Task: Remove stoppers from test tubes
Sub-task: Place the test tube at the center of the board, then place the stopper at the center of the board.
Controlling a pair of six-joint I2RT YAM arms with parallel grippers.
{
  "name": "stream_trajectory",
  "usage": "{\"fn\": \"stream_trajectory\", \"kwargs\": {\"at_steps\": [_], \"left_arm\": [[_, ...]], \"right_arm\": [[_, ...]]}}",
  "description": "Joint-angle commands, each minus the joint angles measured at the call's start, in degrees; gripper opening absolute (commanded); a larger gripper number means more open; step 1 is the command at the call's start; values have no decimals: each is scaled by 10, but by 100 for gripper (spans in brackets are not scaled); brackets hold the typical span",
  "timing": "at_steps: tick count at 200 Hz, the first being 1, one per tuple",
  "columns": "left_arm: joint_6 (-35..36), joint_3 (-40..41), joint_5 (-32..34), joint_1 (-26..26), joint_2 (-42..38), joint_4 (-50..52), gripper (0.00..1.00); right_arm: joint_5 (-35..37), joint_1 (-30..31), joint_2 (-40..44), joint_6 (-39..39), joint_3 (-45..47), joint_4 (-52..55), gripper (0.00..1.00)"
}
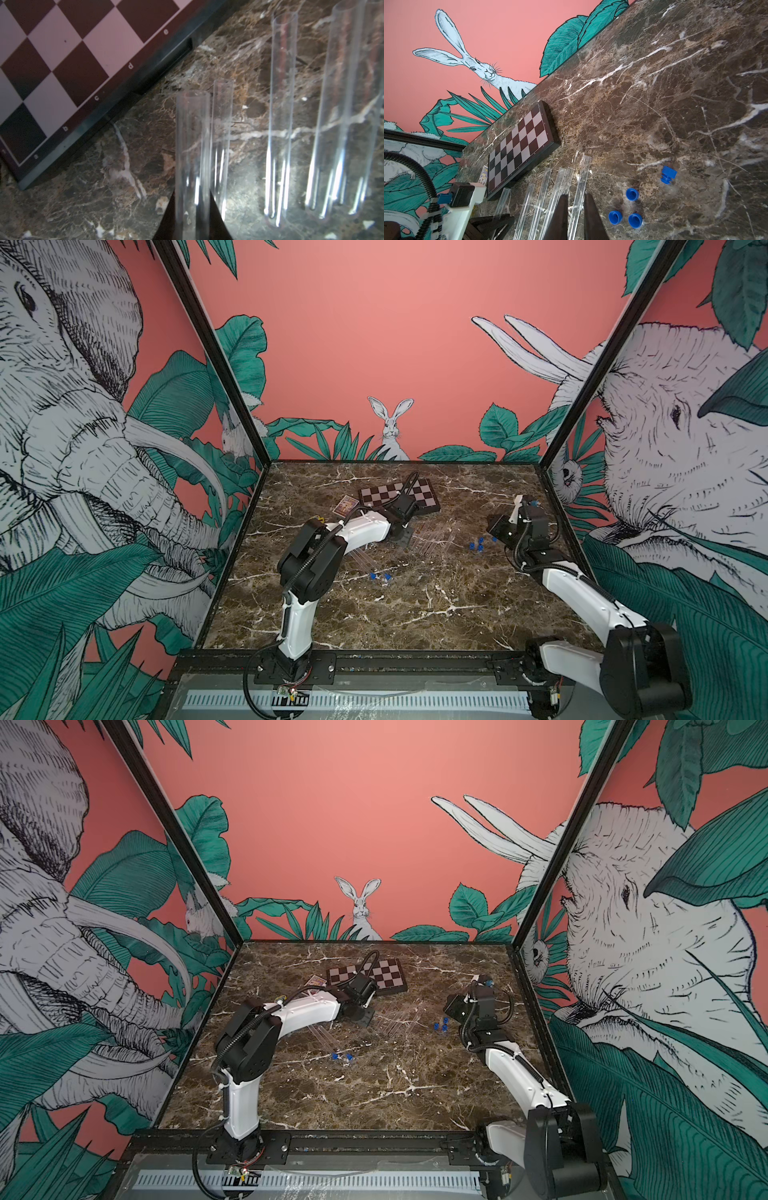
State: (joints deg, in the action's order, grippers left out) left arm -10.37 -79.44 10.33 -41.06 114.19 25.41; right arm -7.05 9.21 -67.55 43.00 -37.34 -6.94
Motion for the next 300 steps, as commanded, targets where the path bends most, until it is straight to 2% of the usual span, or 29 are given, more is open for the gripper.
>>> {"fn": "stream_trajectory", "kwargs": {"at_steps": [1,63,127,164,204,241,276,300], "left_arm": [[17,3,5,5,4,25,12],[41,-7,3,5,28,32,34],[41,1,-3,5,32,24,34],[46,0,-1,5,24,20,42],[56,1,9,5,-20,9,49],[88,15,-17,5,-85,-35,59],[91,12,-24,5,-122,-33,60],[85,22,-30,5,-156,-42,61]], "right_arm": [[5,0,2,-4,-4,-10,0],[3,-1,-3,-3,-9,-11,0],[2,0,-4,-2,-13,-11,0],[2,-1,-12,-4,-16,-10,0],[10,0,-54,-2,-4,-44,0],[44,2,-121,10,26,-127,0],[91,4,-188,14,28,-183,0],[105,5,-229,14,-6,-186,0]]}}
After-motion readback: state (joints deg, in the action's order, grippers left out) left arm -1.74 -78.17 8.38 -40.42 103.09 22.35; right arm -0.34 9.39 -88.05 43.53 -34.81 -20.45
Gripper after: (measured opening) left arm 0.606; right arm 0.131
